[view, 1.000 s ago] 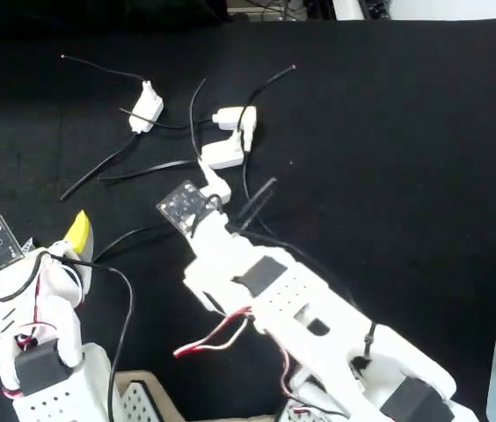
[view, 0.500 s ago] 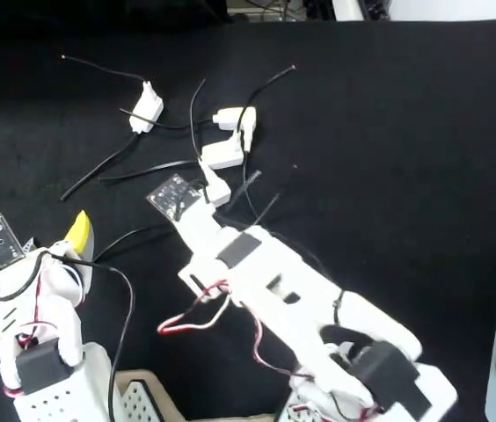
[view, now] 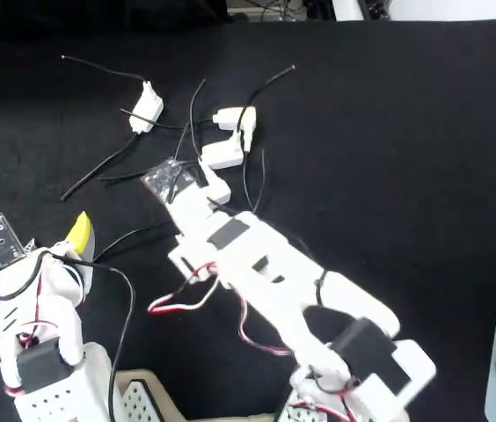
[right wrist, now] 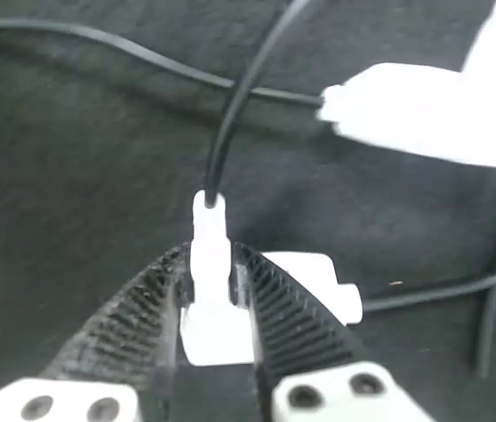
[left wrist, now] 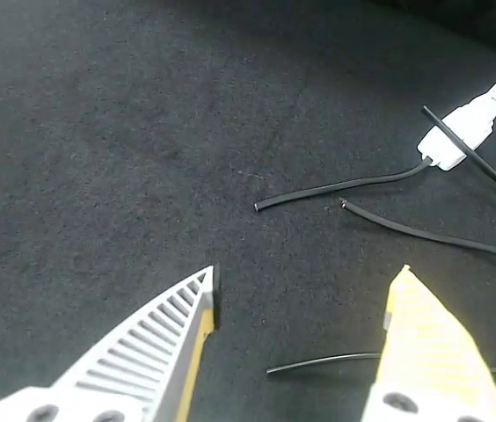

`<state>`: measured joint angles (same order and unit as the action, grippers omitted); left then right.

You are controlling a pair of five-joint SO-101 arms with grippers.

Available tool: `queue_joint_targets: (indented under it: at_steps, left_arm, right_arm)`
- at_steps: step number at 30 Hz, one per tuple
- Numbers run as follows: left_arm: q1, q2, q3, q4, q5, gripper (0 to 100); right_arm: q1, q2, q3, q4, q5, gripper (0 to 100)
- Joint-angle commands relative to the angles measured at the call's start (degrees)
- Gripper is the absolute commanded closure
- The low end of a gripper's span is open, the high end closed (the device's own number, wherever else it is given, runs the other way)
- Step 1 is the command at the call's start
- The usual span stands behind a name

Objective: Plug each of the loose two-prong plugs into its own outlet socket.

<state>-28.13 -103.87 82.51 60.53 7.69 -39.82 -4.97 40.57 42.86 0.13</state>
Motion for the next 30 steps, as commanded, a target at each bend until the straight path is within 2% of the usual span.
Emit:
queue_joint_targets:
  at_steps: [1,10,15,17,23,27,30]
  left_arm:
    - [-0.6,-0.3,-0.1,-1.2,0.4,69]
    - [-0.6,-0.4,0.6,-1.4,0.4,69]
    - [-0.6,-0.4,0.7,-1.5,0.4,69]
    - [-0.6,-0.4,0.7,-1.5,0.4,69]
    - [-0.6,-0.4,0.7,-1.5,0.4,69]
    - [-0.6,-0.4,0.7,-1.5,0.4,69]
    - [0.0,-0.4,0.8,-1.5,0.4,69]
  right_arm:
    - [4.4,0.1,-8.4,-0.4,-0.3,98.7]
    - [6.2,0.6,-19.6,-1.0,-0.4,97.8]
    - [6.2,3.4,-19.9,-0.7,-0.4,83.3]
    - [6.2,3.8,-19.9,-0.4,-0.4,80.9]
    - [6.2,-3.3,-19.6,5.7,-0.3,87.1]
    - [6.7,-11.2,-19.2,16.4,-0.5,98.3]
    - [8.5,-16.6,-15.7,21.4,-0.6,97.8]
